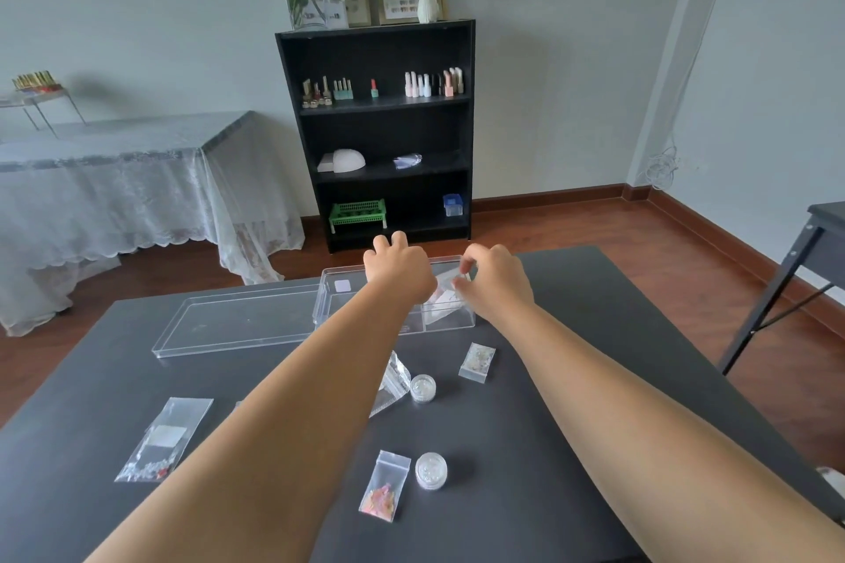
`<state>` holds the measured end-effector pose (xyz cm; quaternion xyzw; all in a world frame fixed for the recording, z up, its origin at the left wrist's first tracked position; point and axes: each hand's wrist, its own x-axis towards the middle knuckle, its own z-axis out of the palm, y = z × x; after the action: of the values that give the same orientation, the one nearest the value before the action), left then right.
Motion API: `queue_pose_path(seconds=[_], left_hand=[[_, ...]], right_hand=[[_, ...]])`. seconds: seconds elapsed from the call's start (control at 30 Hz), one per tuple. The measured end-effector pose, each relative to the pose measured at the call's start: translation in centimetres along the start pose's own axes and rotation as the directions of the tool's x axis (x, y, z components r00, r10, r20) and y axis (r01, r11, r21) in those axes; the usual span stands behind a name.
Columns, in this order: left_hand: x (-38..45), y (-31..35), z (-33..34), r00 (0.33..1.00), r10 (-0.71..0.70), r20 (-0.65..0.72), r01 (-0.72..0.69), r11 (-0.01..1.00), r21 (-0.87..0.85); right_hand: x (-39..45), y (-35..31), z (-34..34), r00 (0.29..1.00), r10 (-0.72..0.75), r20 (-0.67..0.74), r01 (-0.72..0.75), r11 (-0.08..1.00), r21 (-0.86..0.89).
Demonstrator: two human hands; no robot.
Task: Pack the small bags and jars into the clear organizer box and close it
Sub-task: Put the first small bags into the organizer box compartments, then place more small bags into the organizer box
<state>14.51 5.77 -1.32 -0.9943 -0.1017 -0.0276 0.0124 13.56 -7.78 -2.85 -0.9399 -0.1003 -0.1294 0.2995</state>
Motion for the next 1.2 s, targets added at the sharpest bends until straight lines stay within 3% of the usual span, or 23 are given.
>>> queue_pose_path(seconds=[0.1,0.17,0.33,0.4,0.47,0.57,0.7,0.9,1.2], left_hand=[[-1.0,-0.6,-0.8,0.994,0.064,0.086,-0.062,0.998,-0.028],[-2.2,-1.4,-1.7,0.987,0.116,0.107,-0.101,0.986,-0.133],[-7.5,-5.8,-3.5,0.974,0.226,0.004,-0.195,0.849,-0.492],[-10.4,-8.2,-3.5,0.965,0.255,-0.057,-0.243,0.799,-0.551],[-13.2,-10.5,-3.3,0.959,0.277,-0.056,-0.257,0.774,-0.579],[-16.4,-13.4,-2.8,0.967,0.254,0.007,-0.208,0.81,-0.548],[-20.0,-16.0,-2.0,0.975,0.216,0.055,-0.155,0.836,-0.527],[-24.3,-16.5,-0.4,0.971,0.228,0.07,-0.171,0.871,-0.46],[-25.3,-16.1,1.6,0.962,0.257,0.092,-0.187,0.866,-0.464]], right_hand=[[-0.1,0.2,0.0,0.998,0.023,0.051,-0.025,0.999,0.026],[-0.4,0.3,-0.1,0.999,0.004,0.04,-0.006,0.998,0.062],[-2.7,-0.5,-0.7,0.966,-0.14,-0.219,0.172,0.975,0.138],[-4.4,-1.3,-0.9,0.953,-0.194,-0.234,0.246,0.944,0.22],[-6.2,-2.1,-0.5,0.953,-0.267,-0.143,0.294,0.929,0.224],[-8.3,-3.3,0.6,0.934,-0.348,0.081,0.341,0.936,0.091],[-9.9,-4.6,2.2,0.904,-0.287,0.319,0.346,0.926,-0.148],[-10.5,-6.2,3.2,0.909,-0.19,0.372,0.312,0.9,-0.305],[-10.1,-7.2,3.0,0.877,-0.155,0.454,0.207,0.976,-0.065]])
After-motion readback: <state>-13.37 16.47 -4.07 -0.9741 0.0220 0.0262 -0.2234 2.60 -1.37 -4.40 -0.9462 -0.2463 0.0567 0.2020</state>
